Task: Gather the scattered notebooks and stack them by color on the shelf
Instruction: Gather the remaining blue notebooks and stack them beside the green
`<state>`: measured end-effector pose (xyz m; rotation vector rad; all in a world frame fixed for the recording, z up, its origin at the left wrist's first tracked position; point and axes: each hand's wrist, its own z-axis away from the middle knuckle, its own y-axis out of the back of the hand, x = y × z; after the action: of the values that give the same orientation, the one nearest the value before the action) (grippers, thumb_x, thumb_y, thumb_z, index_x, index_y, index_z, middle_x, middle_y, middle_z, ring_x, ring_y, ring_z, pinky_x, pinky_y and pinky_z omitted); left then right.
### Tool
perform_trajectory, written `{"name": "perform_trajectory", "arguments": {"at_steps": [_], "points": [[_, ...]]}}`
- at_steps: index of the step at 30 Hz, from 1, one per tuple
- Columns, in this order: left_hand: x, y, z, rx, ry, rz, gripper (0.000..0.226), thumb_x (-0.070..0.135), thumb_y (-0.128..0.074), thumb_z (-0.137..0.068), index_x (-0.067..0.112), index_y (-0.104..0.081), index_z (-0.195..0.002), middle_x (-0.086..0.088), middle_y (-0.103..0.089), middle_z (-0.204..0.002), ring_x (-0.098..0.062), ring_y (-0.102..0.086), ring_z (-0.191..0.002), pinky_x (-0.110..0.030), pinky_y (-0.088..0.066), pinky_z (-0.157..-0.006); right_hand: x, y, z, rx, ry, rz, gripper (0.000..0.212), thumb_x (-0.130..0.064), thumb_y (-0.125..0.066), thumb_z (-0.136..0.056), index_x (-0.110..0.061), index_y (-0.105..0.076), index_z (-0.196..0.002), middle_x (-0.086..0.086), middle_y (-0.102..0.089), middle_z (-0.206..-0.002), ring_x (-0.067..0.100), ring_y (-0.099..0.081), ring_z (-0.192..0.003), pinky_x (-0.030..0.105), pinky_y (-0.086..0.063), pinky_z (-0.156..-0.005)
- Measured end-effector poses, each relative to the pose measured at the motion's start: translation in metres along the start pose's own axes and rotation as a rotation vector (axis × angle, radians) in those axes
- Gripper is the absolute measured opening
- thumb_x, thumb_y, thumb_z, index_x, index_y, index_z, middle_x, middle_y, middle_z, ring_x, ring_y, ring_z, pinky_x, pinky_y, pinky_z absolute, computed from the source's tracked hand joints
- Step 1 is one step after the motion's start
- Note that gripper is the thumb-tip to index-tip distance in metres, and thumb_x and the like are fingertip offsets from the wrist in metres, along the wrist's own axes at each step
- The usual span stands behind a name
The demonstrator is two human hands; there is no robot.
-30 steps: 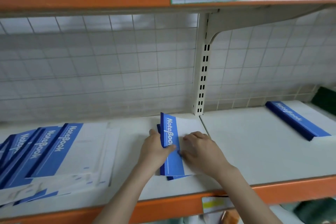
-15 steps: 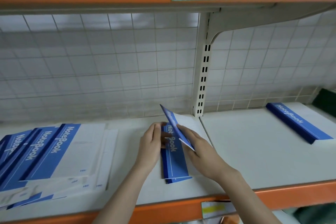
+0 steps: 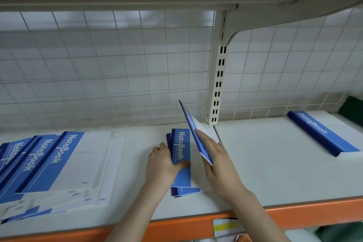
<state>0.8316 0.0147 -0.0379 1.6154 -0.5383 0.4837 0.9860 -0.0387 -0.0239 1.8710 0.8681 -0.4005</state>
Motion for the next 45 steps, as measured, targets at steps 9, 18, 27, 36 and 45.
{"name": "perform_trajectory", "arguments": {"at_steps": [9, 18, 27, 36, 45], "points": [[0.006, 0.014, 0.005, -0.032, 0.122, 0.764, 0.011, 0.016, -0.06, -0.092, 0.018, -0.053, -0.1, -0.009, -0.069, -0.096, -0.016, -0.067, -0.076, -0.026, -0.052, -0.062, -0.002, -0.001, 0.003, -0.223, 0.072, 0.123, 0.064, -0.023, -0.044, -0.096, -0.042, -0.011, -0.147, -0.014, -0.017, -0.157, 0.001, -0.014, -0.143, 0.034, -0.013, -0.118], [-0.005, 0.006, 0.008, 0.067, -0.198, 0.044, 0.037, 0.043, -0.055, -0.089, 0.021, -0.054, -0.118, 0.0, -0.058, -0.114, -0.019, -0.052, -0.108, -0.031, -0.044, -0.09, 0.003, -0.003, 0.001, -0.14, -0.015, 0.032, 0.062, -0.006, -0.043, -0.094, -0.025, -0.023, -0.149, -0.012, -0.026, -0.154, 0.005, -0.027, -0.14, 0.013, -0.023, -0.111], [-0.009, 0.003, -0.005, -0.069, -0.006, 0.057, 0.074, 0.055, -0.081, -0.057, 0.014, -0.049, -0.109, -0.002, -0.06, -0.106, -0.021, -0.056, -0.1, -0.037, -0.048, -0.084, 0.012, -0.006, 0.003, 0.004, 0.014, -0.198, 0.053, -0.015, -0.039, -0.095, -0.028, -0.032, -0.146, -0.023, -0.036, -0.146, -0.009, -0.032, -0.133, 0.004, -0.025, -0.103], [-0.005, 0.007, -0.001, 0.057, 0.016, 0.495, 0.011, 0.019, -0.061, -0.089, 0.021, -0.051, -0.094, -0.006, -0.07, -0.086, -0.015, -0.064, -0.068, -0.021, -0.047, -0.056, 0.009, -0.005, 0.003, -0.15, 0.062, -0.093, 0.056, -0.029, -0.04, -0.095, -0.03, -0.023, -0.148, -0.019, -0.025, -0.153, -0.006, -0.022, -0.139, 0.018, -0.021, -0.114], [0.0, 0.014, 0.008, 0.039, -0.101, 0.656, 0.018, 0.008, -0.047, -0.097, 0.019, -0.061, -0.1, -0.005, -0.07, -0.095, -0.018, -0.068, -0.082, -0.032, -0.055, -0.066, 0.009, -0.01, 0.002, -0.271, 0.036, 0.13, 0.069, -0.012, -0.045, -0.095, -0.031, -0.009, -0.15, -0.023, -0.005, -0.153, 0.002, -0.008, -0.145, 0.021, -0.009, -0.118]]}}
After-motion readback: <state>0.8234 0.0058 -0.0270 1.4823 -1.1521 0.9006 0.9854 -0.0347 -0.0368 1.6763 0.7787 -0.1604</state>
